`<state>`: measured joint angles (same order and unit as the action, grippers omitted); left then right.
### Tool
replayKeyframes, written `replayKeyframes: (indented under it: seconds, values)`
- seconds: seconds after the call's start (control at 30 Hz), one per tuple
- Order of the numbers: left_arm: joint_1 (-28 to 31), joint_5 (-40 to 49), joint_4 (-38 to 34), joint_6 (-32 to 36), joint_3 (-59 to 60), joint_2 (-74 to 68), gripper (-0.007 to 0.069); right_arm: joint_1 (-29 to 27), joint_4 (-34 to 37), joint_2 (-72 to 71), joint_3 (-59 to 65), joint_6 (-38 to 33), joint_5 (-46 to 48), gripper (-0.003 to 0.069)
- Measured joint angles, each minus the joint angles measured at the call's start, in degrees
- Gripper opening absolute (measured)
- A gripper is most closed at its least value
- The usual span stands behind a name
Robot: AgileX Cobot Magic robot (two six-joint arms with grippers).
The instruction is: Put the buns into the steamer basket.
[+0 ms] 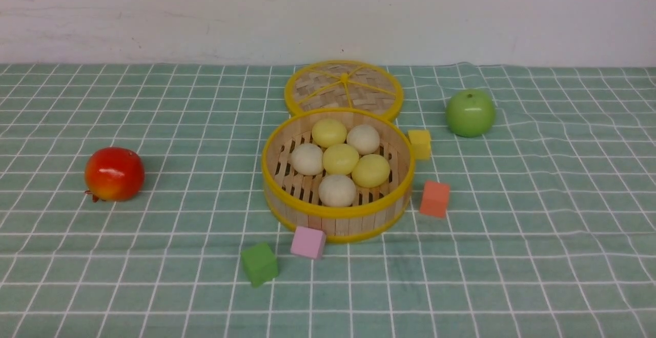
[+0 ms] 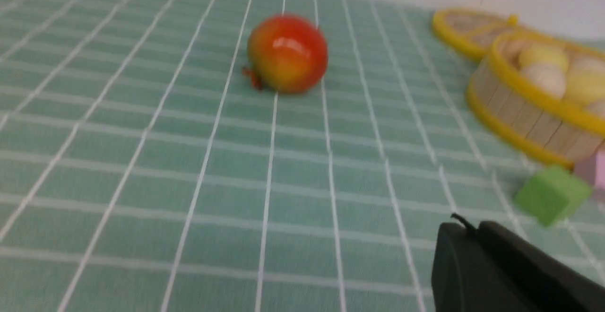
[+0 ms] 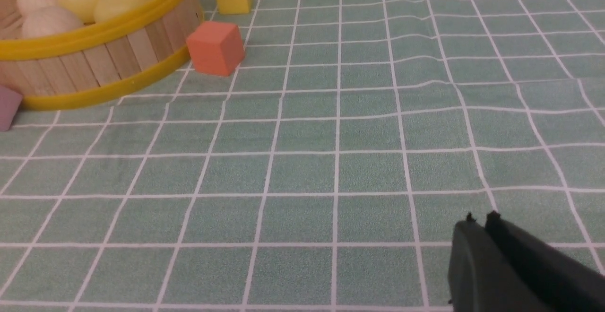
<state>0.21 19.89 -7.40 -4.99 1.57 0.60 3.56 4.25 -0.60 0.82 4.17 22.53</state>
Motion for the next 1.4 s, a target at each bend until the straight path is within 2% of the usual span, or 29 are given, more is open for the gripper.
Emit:
replayKeyframes:
  seconds: [0.07, 1.4]
  values:
    - [0.0, 2.4, 0.9, -0.6, 0.2, 0.0, -0.0013, 0.0, 0.0, 0.0, 0.0, 0.0, 0.0, 0.0031]
    - [0.0, 2.2, 1.5, -0.7, 0.2, 0.0, -0.0013, 0.0, 0.0, 0.0, 0.0, 0.0, 0.0, 0.0050]
